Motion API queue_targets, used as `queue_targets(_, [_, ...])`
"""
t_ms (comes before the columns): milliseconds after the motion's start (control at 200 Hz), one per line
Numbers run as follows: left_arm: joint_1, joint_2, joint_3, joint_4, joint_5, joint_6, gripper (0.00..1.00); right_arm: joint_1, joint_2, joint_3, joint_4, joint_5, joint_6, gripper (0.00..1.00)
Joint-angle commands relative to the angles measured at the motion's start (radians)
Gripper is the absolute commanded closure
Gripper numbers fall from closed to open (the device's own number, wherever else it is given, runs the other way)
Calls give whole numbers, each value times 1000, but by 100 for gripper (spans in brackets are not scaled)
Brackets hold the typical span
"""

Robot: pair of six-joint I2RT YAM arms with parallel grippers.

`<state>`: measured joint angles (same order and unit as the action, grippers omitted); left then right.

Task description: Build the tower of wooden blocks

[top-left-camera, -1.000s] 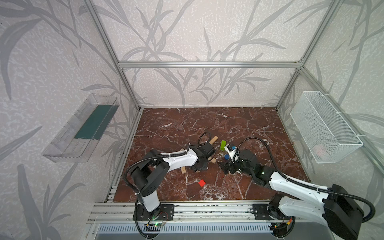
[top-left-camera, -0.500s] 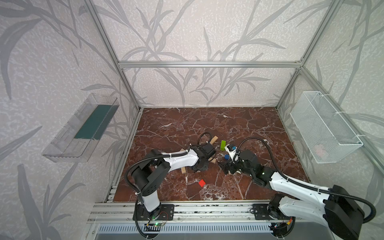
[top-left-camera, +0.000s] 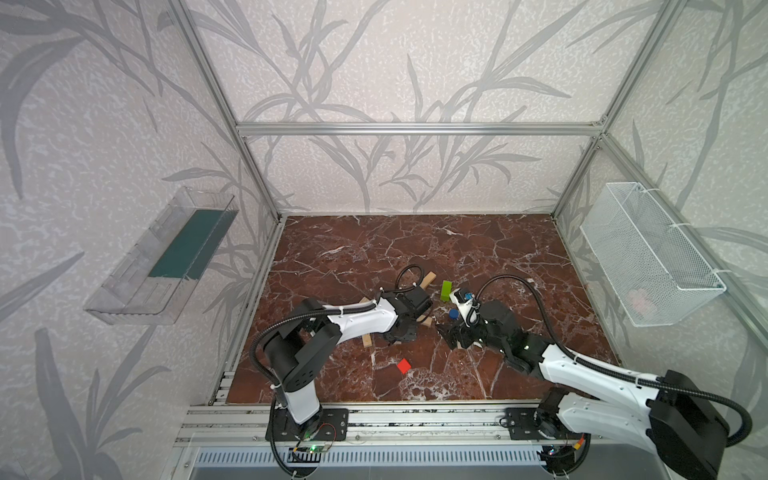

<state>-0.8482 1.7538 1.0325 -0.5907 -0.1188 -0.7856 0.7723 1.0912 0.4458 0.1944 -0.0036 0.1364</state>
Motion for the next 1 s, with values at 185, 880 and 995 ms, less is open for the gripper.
queue_targets(185, [-5,-8,31,-25,-20,-2,65,4,-4,-2,25,8,-7,1])
queue_targets(880, [-3,-359,-26,-80,-41,41,40,2,4,152,-232,-3,82,1])
queue_targets(995, [-3,-456,-87,-46,-43,56,34,5,47,213,-281,-80,107,0])
